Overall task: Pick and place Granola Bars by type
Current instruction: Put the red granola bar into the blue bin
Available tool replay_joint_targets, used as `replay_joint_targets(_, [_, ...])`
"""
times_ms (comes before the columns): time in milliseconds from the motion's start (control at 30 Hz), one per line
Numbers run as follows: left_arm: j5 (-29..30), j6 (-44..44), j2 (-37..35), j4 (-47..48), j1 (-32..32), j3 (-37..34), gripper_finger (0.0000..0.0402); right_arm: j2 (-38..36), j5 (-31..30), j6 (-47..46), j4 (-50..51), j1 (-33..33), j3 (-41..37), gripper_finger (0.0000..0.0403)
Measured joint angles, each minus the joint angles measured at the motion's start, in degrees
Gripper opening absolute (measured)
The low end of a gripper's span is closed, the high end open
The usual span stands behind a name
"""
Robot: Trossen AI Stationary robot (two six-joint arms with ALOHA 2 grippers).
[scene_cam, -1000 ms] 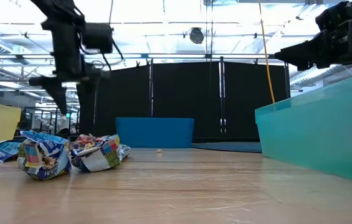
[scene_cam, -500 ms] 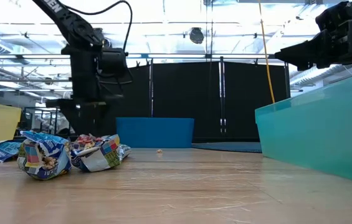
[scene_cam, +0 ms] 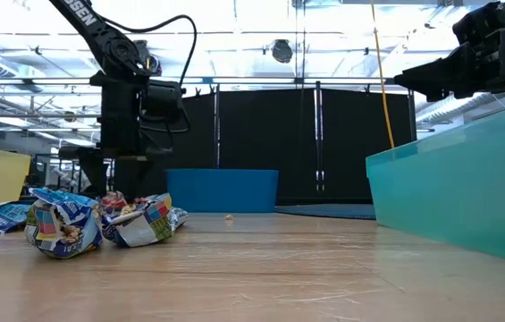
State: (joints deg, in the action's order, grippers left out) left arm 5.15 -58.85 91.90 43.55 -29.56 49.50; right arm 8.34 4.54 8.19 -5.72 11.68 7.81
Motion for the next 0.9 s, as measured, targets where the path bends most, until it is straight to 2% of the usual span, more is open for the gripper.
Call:
replay_joint_targets(133, [-2.6, 0.0, 0.0, 0.0, 0.0, 0.0, 0.0248, 0.0, 0.0, 0.0, 0.0, 0.0, 0.0, 0.0125])
replay_joint_targets(267, [-9.9, 0.0, -0.8, 0.0, -0.8, 0.0, 0.0248, 0.0, 0.0, 0.0, 0.0, 0.0, 0.0, 0.0125])
replay_joint_targets(367, [-11.1, -0.9, -1.3, 0.3, -0.9, 0.0, 0.0248, 0.0, 0.0, 0.0, 0.0, 0.0, 0.0, 0.0125])
replay_joint_targets(633, [-6.3, -6.2, -1.5, 8.6, -1.6, 0.0, 0.0248, 0.0, 0.0, 0.0, 0.0, 0.0, 0.0, 0.0125])
replay_joint_targets(900, [-0.6, -5.7, -1.5, 8.4, -1.5, 0.0, 0.0248, 0.0, 0.0, 0.0, 0.0, 0.0, 0.0, 0.0125])
